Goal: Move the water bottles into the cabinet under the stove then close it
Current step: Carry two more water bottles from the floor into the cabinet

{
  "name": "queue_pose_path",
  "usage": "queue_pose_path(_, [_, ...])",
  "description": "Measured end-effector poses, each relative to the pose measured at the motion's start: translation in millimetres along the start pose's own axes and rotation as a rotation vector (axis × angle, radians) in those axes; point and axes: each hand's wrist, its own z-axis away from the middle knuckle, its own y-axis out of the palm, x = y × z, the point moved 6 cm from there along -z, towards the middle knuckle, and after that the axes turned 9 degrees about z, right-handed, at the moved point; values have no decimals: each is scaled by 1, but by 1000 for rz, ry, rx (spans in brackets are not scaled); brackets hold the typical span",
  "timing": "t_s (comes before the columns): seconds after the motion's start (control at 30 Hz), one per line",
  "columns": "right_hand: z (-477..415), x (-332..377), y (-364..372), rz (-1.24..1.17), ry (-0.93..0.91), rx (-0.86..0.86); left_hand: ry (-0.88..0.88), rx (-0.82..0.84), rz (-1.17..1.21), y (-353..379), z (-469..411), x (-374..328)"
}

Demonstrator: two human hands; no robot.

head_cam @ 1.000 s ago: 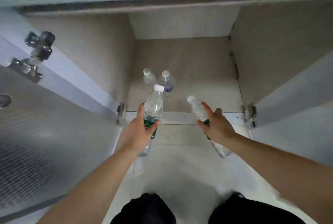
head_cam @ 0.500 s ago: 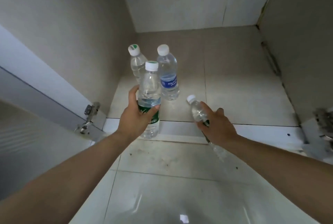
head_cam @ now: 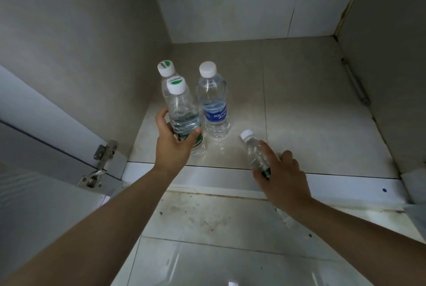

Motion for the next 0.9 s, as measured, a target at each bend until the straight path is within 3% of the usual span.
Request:
queue_pose_path(0.3, [-3, -4, -1, -73, 31, 62, -4, -4, 8, 5, 3, 9])
queue_pose_path(0.43, [-16, -2, -2, -248, 21, 144, -29, 18, -7, 1, 2, 1])
queue_pose_path(0.53, [-30, 5, -26, -335, -32, 52, -40, 11, -6, -7, -4, -16])
queue_pose_path(0.7, [-61, 25, -86, -622, -116, -191, 97, -51, -98, -21, -15, -54])
queue_pose_path(0.9, [-75, 32, -85, -746, -101, -228, 126, -43, -169, -20, -12, -60])
